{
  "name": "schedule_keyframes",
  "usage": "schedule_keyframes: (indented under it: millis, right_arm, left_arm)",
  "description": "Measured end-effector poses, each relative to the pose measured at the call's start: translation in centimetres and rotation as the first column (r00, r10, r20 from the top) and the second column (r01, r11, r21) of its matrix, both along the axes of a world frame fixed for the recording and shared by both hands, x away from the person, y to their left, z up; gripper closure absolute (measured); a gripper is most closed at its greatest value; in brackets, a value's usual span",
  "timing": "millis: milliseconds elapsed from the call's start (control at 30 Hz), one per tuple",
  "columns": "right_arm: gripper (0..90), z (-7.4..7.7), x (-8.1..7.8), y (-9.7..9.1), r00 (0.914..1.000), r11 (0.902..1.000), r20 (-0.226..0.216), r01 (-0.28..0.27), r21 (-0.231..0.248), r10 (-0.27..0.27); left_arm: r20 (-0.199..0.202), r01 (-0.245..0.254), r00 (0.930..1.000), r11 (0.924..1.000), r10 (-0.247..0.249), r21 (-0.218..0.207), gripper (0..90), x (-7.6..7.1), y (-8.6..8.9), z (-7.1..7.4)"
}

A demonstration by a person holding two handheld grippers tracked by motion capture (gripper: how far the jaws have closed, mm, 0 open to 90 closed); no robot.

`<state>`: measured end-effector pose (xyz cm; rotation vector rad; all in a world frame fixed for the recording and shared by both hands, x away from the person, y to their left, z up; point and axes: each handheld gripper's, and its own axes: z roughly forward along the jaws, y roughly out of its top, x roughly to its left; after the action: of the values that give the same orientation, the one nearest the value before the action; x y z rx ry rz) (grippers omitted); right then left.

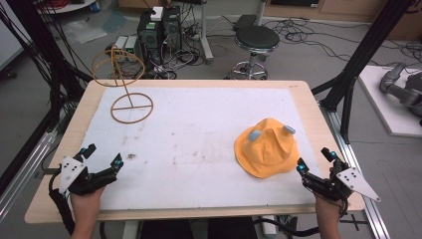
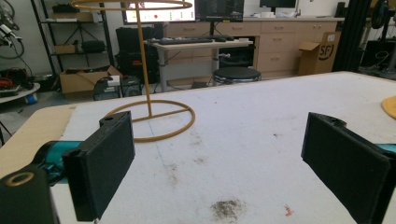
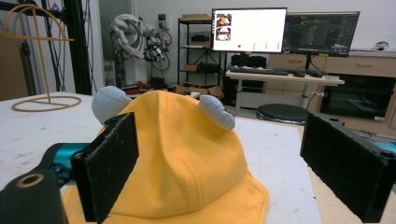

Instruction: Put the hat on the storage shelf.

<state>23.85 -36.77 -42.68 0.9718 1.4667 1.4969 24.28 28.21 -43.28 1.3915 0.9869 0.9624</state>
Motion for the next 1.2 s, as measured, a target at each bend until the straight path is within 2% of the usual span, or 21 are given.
schedule_keyframes:
  millis: [633,1200]
  right_arm:
    - [11.2,0.12,-0.48,-0.12,1.0000,0.9999,0.005,0.000,-0.011,0.000]
    - [11.2,0.11,-0.27,0.15,1.0000,0.9998,0.006,-0.006,-0.020,0.006]
  left_arm:
    - [-0.001,0.020,0.9998,0.9998,-0.020,0.004,10.0,0.72,-0.84,0.00]
    - [0.000,0.013,0.9999,0.9999,-0.013,0.005,10.0,0.52,-0.60,0.02]
